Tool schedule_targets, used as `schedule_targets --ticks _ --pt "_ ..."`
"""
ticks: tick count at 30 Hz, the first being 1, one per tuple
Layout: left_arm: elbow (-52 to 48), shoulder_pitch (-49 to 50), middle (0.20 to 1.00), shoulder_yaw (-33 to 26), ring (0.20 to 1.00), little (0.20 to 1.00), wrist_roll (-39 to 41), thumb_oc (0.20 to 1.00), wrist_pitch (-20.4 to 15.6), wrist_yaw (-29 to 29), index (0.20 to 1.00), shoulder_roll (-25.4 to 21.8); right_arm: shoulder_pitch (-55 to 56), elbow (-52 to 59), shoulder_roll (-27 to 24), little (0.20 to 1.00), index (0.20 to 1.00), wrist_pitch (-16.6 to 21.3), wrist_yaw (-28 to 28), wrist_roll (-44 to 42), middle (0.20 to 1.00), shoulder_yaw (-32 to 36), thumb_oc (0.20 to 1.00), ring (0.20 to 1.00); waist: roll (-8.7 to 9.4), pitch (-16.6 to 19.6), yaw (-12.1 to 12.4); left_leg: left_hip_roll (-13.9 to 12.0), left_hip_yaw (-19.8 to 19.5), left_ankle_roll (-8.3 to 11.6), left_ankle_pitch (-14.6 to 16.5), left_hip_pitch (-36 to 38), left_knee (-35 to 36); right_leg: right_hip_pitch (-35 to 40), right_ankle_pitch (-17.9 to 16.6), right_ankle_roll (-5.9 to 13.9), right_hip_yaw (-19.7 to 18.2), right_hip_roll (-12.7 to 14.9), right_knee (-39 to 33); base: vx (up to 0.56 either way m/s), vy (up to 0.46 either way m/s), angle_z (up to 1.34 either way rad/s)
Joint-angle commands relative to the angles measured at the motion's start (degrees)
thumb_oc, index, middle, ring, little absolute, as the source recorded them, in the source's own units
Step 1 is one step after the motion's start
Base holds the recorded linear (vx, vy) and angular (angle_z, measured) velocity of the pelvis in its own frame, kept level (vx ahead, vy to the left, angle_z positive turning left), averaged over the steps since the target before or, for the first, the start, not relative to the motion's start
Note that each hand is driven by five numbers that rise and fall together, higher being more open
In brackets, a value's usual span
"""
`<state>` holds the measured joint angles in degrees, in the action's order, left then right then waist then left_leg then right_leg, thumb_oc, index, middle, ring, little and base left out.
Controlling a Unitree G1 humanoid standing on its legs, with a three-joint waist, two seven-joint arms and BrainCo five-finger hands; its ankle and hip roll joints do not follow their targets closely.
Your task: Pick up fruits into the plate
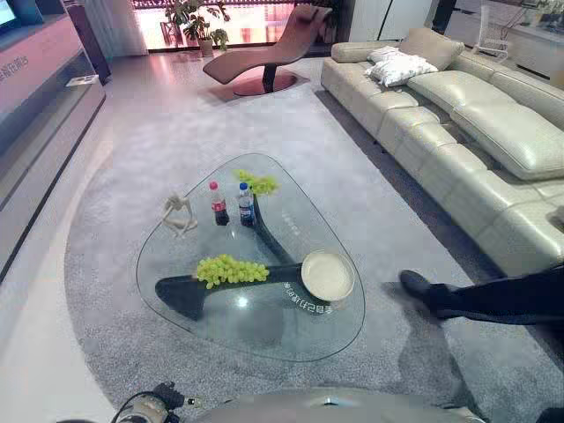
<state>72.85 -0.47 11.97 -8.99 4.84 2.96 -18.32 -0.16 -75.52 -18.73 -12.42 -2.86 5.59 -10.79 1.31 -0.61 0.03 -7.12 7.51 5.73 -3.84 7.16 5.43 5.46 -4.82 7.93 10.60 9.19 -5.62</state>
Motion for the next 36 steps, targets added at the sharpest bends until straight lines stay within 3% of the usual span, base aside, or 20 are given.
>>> schedule_targets --ticks 1,11,27,31,36 --pt "2.85 -4.08 1.0 -0.78 1.0 1.0 -0.32 1.0 -0.59 1.71 1.0 0.1 -4.81 -3.09 1.65 1.0 1.0 0.18 0.89 -0.79 1.0 0.73 1.0 1.0 0.33 -3.73 0.59 2.29 -4.88 -2.61 6.97 0.79 -0.84 2.88 7.16 -1.22 -2.75 -2.19 3.09 0.93 -0.01 -1.5" --pt "1.91 -4.52 1.0 -0.48 1.0 1.0 0.84 1.0 -2.77 4.22 1.0 -0.09 -5.05 -2.97 1.2 1.0 1.0 0.54 0.91 -0.95 1.0 0.7 1.0 1.0 0.17 -4.09 0.35 2.33 -4.83 -2.82 7.16 0.66 -1.11 2.59 7.4 -1.3 -3.46 -2.28 3.45 0.0 0.0 0.0" --pt "-6.83 -7.45 1.0 0.78 1.0 1.0 2.47 1.0 -13.57 14.05 1.0 -2.52 -5.3 -1.87 -0.42 1.0 1.0 0.12 0.87 -0.09 1.0 -0.07 1.0 1.0 -0.96 -5.66 -0.64 2.47 -4.42 -2.81 6.91 0.05 -1.12 1.62 7.41 -1.21 -4.48 -2.33 3.73 0.01 0.0 0.0" --pt "-12.29 -9.65 1.0 1.92 1.0 1.0 0.45 1.0 -13.34 17.01 1.0 -4.74 -5.65 -1.44 -1.59 1.0 1.0 0.36 0.79 -0.31 1.0 -0.61 1.0 1.0 -1.61 -6.54 -1.04 2.42 -4.24 -2.81 6.68 -0.52 -1.14 0.71 7.31 -1.2 -4.89 -2.32 3.96 0.0 0.0 0.0" --pt "-21.77 -13.67 1.0 3.16 1.0 1.0 -6.03 1.0 -11.58 20.21 1.0 -10.94 -5.67 -0.32 -3.18 1.0 1.0 0.71 1.29 -0.29 1.0 -1.46 1.0 1.0 -2.41 -7.99 -1.68 2.32 -3.66 -2.79 6.22 -1.89 -1.27 -1.01 6.92 -1.12 -5.65 -2.35 4.24 -0.01 0.024 -0.04"
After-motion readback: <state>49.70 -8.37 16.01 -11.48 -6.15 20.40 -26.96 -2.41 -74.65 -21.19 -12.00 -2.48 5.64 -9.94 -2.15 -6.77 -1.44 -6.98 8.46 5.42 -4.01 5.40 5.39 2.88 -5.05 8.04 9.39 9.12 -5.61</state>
